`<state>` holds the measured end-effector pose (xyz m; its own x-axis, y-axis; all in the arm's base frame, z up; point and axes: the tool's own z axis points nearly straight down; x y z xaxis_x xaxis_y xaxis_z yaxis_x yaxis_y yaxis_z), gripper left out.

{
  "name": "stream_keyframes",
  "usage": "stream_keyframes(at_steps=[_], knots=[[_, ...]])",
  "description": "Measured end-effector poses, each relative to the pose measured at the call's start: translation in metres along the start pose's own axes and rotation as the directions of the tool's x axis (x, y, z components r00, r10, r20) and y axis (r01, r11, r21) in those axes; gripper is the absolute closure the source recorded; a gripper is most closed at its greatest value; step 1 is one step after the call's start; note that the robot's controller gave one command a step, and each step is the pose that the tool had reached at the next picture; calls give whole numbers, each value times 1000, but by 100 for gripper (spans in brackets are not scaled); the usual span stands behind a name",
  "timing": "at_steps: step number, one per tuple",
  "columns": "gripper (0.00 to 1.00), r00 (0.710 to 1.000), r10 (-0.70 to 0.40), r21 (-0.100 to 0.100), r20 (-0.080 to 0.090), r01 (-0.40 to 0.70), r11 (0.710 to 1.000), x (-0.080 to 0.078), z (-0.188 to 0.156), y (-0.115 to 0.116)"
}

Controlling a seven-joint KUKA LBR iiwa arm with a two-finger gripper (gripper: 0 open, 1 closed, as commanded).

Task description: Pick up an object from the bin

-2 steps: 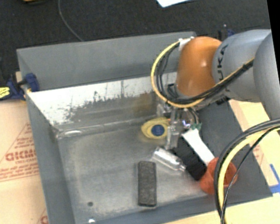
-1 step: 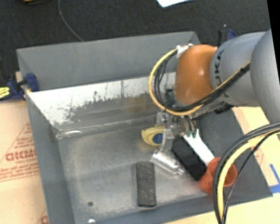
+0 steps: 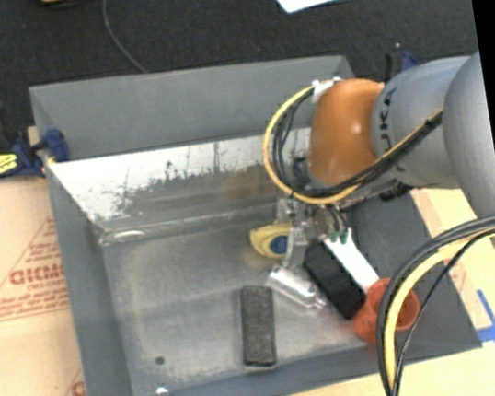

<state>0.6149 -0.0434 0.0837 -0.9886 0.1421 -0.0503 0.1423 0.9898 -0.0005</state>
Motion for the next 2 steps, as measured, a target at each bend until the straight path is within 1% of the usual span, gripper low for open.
stream_keyframes(at_steps=[1, 2], knots=[[100, 1000, -23, 0, -9, 23, 1000, -4, -88, 0], [100, 999, -46, 1, -9, 46, 999, -17, -186, -20]])
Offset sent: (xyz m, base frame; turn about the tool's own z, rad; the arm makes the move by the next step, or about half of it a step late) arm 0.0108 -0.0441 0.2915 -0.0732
